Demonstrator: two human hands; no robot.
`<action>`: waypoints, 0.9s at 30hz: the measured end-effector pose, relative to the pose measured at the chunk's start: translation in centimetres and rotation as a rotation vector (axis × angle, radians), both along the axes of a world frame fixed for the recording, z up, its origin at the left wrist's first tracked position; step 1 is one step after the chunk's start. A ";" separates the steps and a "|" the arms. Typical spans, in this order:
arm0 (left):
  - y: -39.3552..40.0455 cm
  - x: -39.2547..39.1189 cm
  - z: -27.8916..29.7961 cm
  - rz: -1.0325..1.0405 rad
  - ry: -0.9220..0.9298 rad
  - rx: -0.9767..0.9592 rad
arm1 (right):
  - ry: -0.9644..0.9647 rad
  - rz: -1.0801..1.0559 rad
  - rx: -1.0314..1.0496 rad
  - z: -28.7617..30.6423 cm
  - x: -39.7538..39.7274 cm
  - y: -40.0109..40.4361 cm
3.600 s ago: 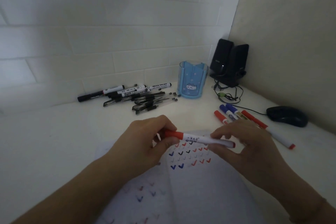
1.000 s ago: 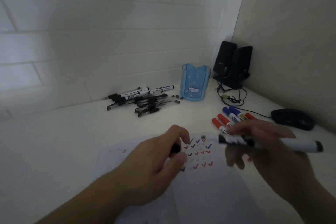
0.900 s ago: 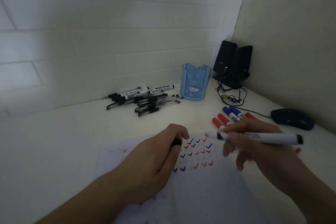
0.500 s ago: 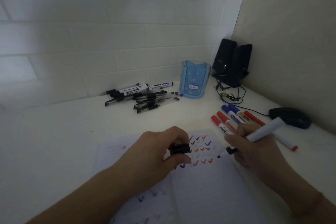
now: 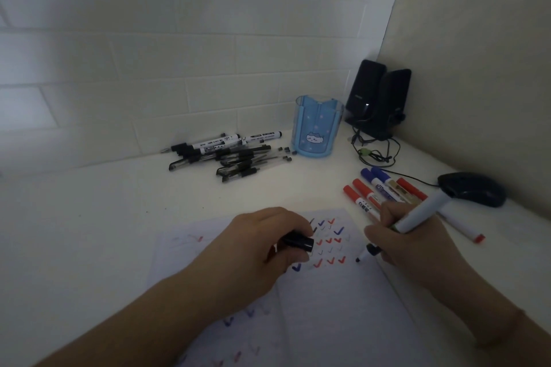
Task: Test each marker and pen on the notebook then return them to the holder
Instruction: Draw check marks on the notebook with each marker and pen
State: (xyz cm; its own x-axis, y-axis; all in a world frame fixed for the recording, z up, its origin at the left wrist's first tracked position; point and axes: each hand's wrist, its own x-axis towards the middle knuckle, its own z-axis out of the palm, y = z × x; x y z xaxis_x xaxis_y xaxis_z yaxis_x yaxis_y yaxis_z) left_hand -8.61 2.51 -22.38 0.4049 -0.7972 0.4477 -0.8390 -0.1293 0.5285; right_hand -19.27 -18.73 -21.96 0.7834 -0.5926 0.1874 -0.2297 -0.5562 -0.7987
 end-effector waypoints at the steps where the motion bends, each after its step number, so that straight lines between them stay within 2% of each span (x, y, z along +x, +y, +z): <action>1: 0.0 0.0 0.0 0.007 0.002 0.005 | 0.004 -0.008 -0.022 0.1 0.0 -0.1; 4: 0.0 0.0 -0.1 0.025 0.001 0.025 | -0.043 -0.020 -0.044 0.2 0.0 -0.2; 7: 0.0 0.0 0.0 0.061 0.020 0.046 | -0.180 0.060 0.165 0.3 -0.3 -0.3; 10: -0.1 -0.1 0.0 0.122 0.094 0.030 | -0.285 0.316 0.408 0.9 -1.0 -0.4; 12: -0.2 -0.1 0.1 0.145 0.162 -0.010 | -0.323 0.538 0.502 1.2 -1.3 -0.4; 14: -0.2 -0.1 0.1 0.148 0.231 -0.048 | -0.345 0.658 0.576 1.3 -1.5 -0.2; 17: -0.2 -0.4 0.1 0.120 0.294 -0.062 | -0.342 0.684 0.591 1.2 -1.4 0.3; 27: -0.2 -0.9 0.2 0.010 0.246 -0.110 | -0.220 0.700 0.584 0.9 -1.4 0.7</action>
State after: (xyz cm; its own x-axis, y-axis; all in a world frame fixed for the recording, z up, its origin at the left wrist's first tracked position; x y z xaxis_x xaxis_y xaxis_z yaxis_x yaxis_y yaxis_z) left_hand -9.54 2.27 -22.19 0.5197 -0.7450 0.4182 -0.6824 -0.0674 0.7279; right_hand -20.65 -18.00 -21.03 0.9797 -0.0463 0.1949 0.1948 -0.0081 -0.9808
